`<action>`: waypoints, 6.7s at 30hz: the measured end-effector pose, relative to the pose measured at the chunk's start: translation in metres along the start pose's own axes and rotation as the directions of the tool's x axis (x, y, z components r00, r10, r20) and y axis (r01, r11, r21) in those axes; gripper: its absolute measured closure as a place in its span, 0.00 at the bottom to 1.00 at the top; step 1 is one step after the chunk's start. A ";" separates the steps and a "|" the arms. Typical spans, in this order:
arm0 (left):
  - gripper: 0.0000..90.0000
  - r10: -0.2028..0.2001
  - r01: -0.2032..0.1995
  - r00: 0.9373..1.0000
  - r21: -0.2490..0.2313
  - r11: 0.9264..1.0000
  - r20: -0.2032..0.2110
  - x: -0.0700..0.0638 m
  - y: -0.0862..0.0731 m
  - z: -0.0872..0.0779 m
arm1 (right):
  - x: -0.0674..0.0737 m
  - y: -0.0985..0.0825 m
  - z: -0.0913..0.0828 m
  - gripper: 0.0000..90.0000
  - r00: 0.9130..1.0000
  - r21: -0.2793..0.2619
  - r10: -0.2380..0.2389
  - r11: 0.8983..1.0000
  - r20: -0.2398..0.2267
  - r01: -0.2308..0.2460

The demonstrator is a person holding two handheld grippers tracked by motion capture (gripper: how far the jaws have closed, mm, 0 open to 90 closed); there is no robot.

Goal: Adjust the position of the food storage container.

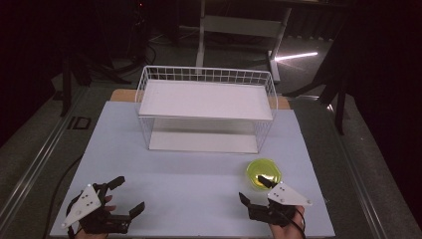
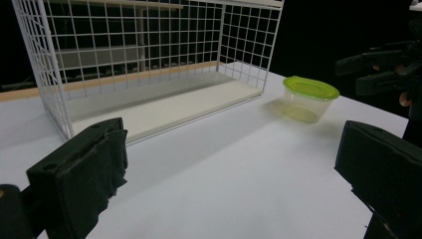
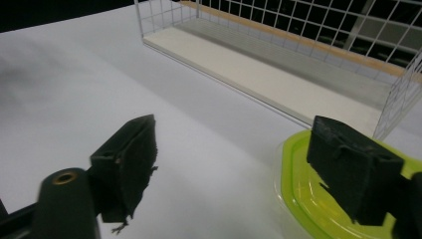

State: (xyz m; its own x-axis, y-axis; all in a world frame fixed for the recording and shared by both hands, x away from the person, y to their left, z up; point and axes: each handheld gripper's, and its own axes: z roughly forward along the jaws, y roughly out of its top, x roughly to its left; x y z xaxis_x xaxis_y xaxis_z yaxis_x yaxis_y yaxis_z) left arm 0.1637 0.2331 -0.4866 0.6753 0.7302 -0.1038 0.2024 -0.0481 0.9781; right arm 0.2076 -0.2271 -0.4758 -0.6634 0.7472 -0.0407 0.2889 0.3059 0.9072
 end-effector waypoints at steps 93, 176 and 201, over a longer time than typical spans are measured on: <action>0.01 -0.013 0.013 1.000 -0.024 1.000 -0.005 -0.002 0.002 -0.004 | -0.105 -0.053 0.017 1.00 0.967 0.313 0.115 0.932 0.225 -0.183; 0.01 -0.012 0.012 1.000 -0.006 1.000 0.004 -0.003 0.001 -0.004 | -0.014 -0.007 0.113 1.00 0.994 0.340 0.097 0.938 -0.045 -0.076; 0.01 -0.018 0.018 1.000 -0.001 1.000 0.004 -0.002 0.000 -0.003 | 0.013 0.004 0.140 1.00 0.990 0.352 0.097 0.934 -0.106 -0.054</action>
State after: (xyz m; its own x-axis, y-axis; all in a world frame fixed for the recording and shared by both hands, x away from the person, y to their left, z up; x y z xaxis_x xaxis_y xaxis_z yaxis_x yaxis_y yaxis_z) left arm 0.1602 0.2338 -0.4859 0.6742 0.7283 -0.1226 0.2138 -0.0336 0.9763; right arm 0.2967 -0.1336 -0.5309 -0.7017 0.7064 0.0925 0.5487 0.4531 0.7026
